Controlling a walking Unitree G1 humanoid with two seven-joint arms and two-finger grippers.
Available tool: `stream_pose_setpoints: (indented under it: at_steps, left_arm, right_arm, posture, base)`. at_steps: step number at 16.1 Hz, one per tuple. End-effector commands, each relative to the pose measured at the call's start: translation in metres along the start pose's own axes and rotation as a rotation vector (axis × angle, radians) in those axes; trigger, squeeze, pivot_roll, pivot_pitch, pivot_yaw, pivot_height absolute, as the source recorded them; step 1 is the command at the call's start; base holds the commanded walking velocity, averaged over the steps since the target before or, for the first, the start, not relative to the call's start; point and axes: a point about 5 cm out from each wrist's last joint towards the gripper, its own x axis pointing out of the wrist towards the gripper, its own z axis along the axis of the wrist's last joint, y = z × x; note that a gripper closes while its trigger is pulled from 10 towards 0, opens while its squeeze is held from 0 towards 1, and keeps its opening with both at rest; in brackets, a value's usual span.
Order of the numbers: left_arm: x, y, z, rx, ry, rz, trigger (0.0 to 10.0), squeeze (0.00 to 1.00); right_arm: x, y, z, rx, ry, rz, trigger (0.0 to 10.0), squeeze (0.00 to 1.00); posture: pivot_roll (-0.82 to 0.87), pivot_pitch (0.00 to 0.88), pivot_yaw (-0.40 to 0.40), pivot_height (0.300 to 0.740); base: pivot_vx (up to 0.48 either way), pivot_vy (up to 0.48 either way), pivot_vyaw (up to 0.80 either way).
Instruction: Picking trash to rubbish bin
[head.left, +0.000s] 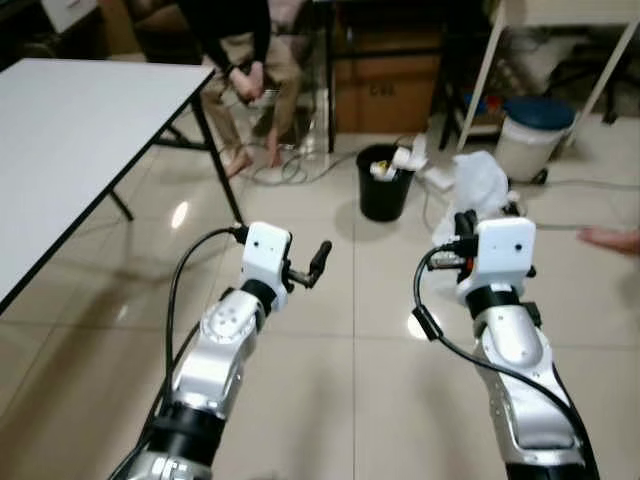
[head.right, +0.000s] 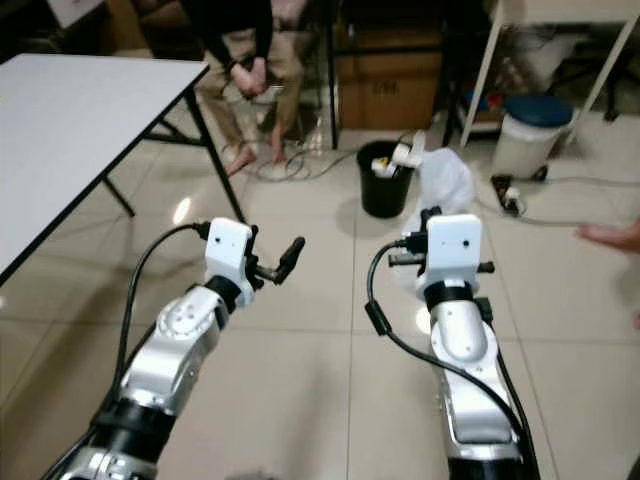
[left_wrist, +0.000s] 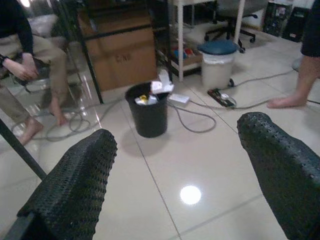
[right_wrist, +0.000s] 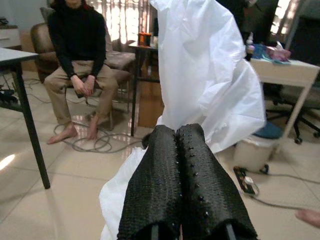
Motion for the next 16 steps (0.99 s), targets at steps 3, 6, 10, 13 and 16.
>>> stream_pose_setpoints:
  at_steps: [3, 6, 10, 13, 16]
  left_arm:
    - [-0.0049, 0.0113, -0.0019, 0.016, 0.011, 0.036, 10.0, 0.00]
    - [-0.0047, 0.0107, -0.0022, 0.015, 0.013, 0.035, 10.0, 0.00]
    - [-0.0053, 0.0099, -0.0031, 0.015, 0.016, 0.032, 10.0, 0.00]
    - [-0.0053, 0.0093, -0.0027, 0.014, 0.010, 0.031, 10.0, 0.00]
    - [-0.0043, 0.0085, -0.0021, 0.015, 0.009, 0.026, 10.0, 0.00]
  right_arm:
    - [-0.0004, 0.0100, 0.0029, 0.019, -0.013, 0.034, 0.0, 0.00]
    - [-0.0009, 0.0095, 0.0026, 0.018, -0.012, 0.035, 0.0, 0.00]
    - [-0.0015, 0.0089, 0.0022, 0.015, -0.008, 0.036, 0.0, 0.00]
    - [-0.0025, 0.0084, 0.0015, 0.012, -0.004, 0.036, 0.0, 0.00]
    - [-0.0030, 0.0078, 0.0004, 0.011, 0.001, 0.033, 0.0, 0.00]
  posture:
    - [-0.07, 0.102, 0.075, 0.740]
    - [-0.07, 0.104, 0.075, 0.740]
    - [-0.07, 0.108, 0.074, 0.740]
    - [-0.08, 0.109, 0.075, 0.740]
    - [-0.08, 0.108, 0.076, 0.740]
  base:
    - [0.469, 0.000, 0.00]
    - [0.467, 0.000, 0.00]
    - [0.472, 0.000, 0.00]
    - [0.472, 0.000, 0.00]
    - [0.480, 0.000, 0.00]
